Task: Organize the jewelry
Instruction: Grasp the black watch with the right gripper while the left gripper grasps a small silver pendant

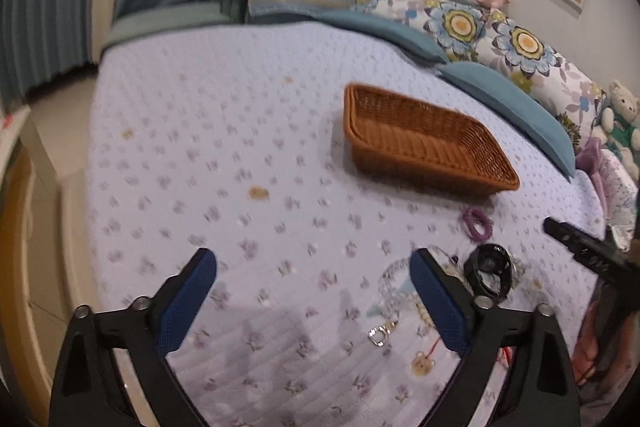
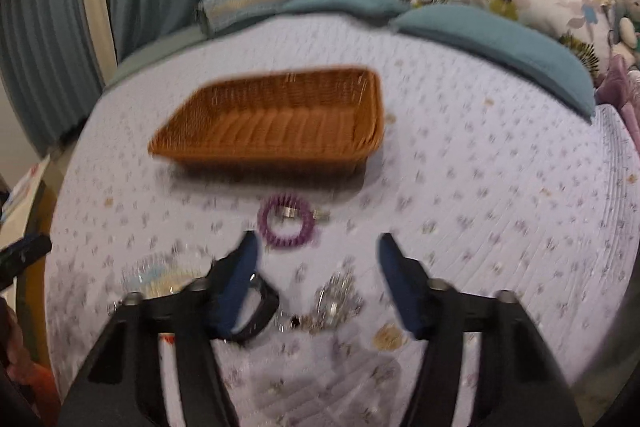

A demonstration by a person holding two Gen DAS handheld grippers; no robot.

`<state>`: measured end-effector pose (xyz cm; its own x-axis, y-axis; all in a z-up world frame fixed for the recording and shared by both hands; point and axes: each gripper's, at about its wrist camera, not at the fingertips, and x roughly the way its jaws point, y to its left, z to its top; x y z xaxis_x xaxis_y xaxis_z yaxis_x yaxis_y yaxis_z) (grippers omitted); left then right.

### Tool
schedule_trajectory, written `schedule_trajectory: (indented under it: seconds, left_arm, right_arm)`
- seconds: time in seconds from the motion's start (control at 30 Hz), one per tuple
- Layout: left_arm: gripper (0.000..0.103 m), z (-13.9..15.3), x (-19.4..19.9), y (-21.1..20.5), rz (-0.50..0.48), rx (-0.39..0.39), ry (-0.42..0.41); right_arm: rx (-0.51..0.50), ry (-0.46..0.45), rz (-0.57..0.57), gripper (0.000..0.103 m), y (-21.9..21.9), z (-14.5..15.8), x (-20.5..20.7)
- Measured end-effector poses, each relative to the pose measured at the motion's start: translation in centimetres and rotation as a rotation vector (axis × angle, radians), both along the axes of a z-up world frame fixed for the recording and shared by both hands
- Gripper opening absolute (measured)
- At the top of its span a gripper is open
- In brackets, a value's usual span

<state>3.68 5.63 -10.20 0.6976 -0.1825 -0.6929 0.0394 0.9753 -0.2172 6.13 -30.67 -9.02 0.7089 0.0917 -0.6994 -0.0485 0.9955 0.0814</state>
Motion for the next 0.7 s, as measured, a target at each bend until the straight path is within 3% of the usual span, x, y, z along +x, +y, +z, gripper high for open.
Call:
schedule_trajectory:
  seconds: [0.1,0.17,0.3,0.53,0.7]
  left_arm:
    - [0.075,-1.1,0.9,-0.1,-0.023,-0.046,0.066]
    - [0.074,-1.8,1.3,-0.3,-0.042,-0.084,0.105]
    - [0.061,-3.1,1.2,-1.5,-0.089,-0.043,0.146]
    - [0.059,-5.9,0.1,-3.9,-0.257,0.042,0.223]
    - [0.058,-6.6,-0.3,-5.2,-0.306,0.079,0.206]
  right_arm:
    - [0.056,0.067,0.041,0.058,0.6,-1.0,-0.5]
    - [0.019,0.103,0.035,0.058,1.3,-1.6,-0.8]
    - [-0.005,0.158,0.055,0.055,1.7,-2.2,-0.7]
    - [0.011,0.192,0.063,0.055,2.3,-3.0,0.1]
    - [0.007,0.196,0.079,0.051,3.3,-3.7,0.5]
